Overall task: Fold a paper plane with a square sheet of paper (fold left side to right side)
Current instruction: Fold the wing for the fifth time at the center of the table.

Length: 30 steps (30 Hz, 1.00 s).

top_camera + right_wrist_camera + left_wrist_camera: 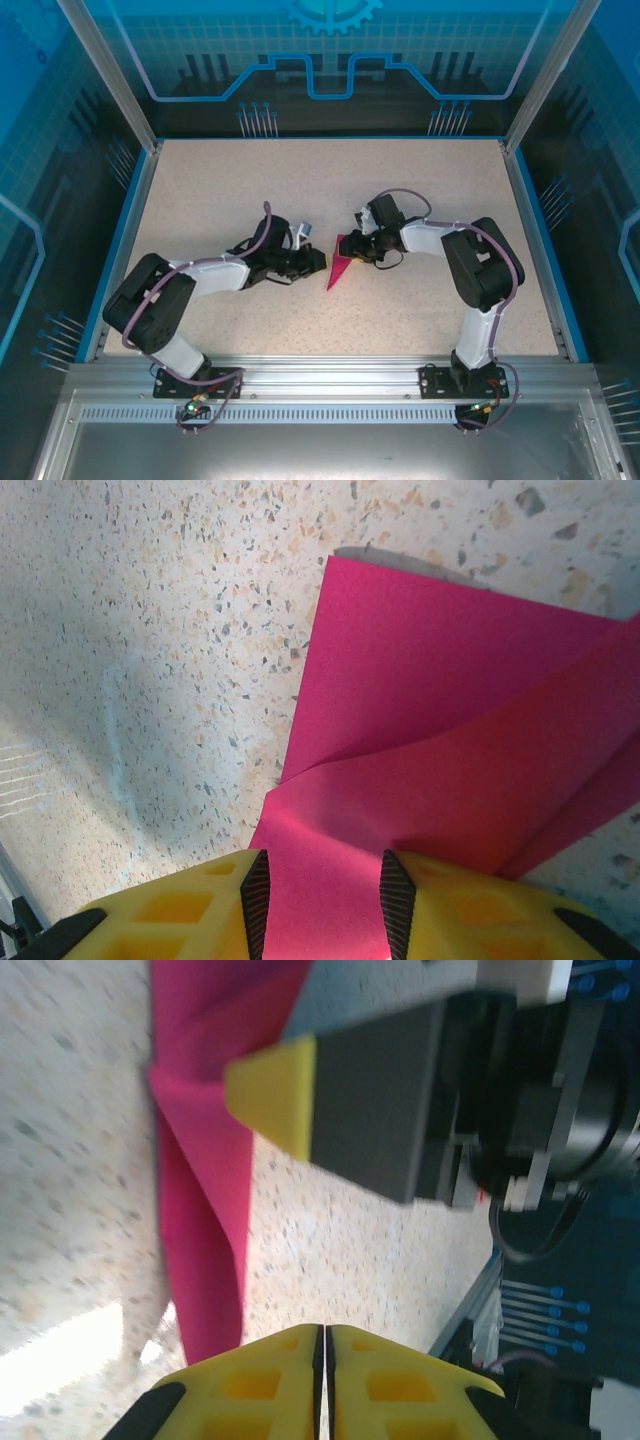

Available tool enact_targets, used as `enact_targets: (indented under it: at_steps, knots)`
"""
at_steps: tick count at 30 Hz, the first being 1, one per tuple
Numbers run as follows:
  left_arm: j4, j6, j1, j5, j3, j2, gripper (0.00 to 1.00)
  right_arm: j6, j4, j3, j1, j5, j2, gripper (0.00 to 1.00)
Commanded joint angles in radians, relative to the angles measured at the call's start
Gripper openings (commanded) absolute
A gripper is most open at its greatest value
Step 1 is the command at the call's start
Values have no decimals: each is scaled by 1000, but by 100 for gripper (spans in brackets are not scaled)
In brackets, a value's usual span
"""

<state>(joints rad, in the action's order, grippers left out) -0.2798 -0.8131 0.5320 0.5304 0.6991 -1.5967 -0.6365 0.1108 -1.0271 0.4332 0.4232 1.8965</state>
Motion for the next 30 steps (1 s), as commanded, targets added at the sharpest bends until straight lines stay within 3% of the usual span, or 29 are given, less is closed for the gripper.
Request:
enact_targets:
  at_steps: [1, 13, 30]
  knots:
    - [27, -4, 36, 26, 46, -42, 13, -8, 44, 32, 2, -24, 19, 38]
    - [21, 18, 45, 35, 120, -180, 13, -7, 46, 31, 2, -21, 15, 38]
    - [47, 32, 51, 17, 81, -244, 11, -2, 55, 27, 3, -26, 14, 38]
